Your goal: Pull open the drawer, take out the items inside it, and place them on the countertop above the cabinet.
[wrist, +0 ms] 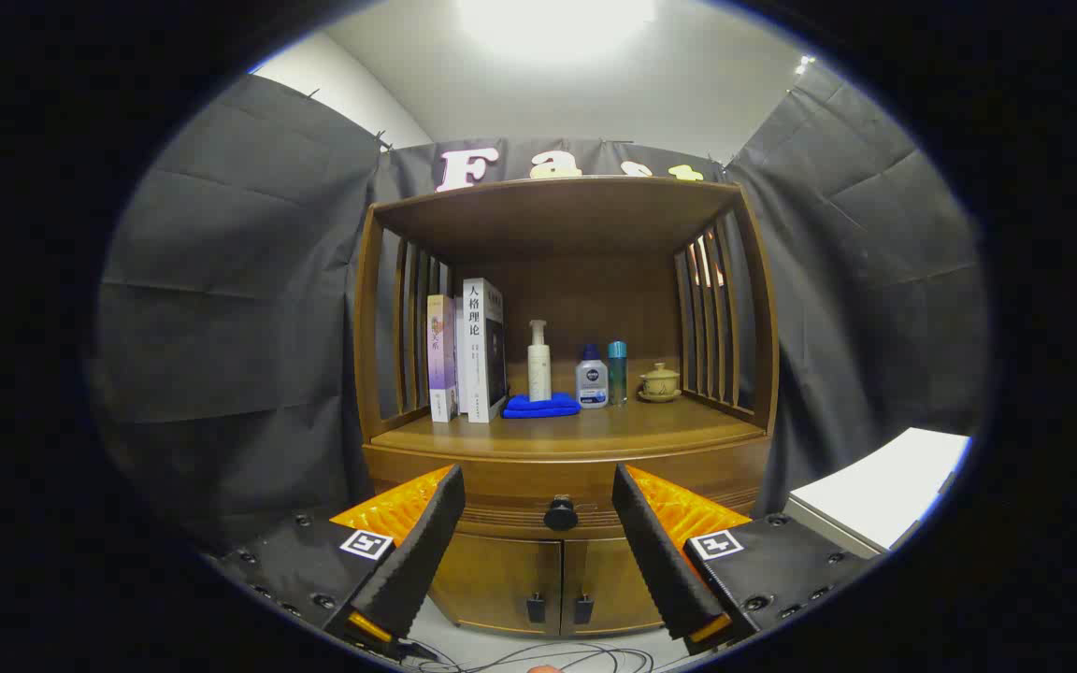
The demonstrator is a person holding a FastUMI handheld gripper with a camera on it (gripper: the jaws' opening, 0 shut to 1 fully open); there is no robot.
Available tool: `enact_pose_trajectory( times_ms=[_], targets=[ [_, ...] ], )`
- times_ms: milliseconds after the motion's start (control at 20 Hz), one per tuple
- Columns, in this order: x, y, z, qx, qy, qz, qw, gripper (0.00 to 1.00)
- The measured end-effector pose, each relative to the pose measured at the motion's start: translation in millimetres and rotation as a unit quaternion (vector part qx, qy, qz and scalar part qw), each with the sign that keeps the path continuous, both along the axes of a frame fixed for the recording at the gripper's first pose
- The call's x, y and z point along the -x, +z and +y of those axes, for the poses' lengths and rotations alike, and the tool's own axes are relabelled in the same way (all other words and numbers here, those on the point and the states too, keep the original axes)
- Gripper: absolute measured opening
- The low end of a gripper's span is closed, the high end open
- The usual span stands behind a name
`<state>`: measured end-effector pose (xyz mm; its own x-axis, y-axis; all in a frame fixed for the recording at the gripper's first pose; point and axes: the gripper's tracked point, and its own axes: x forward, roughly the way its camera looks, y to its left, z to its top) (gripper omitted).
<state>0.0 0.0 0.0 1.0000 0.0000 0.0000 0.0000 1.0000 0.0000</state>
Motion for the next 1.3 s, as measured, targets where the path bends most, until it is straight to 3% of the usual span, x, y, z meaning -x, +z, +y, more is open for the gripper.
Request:
enact_pose_trajectory(
  times_ms=[950,1300],
  targets=[
    [0,12,2,-0.008,0.011,-0.012,1.0,0.99],
    [-19,8,2,-0.008,0.015,-0.006,1.0,0.99]
  ],
)
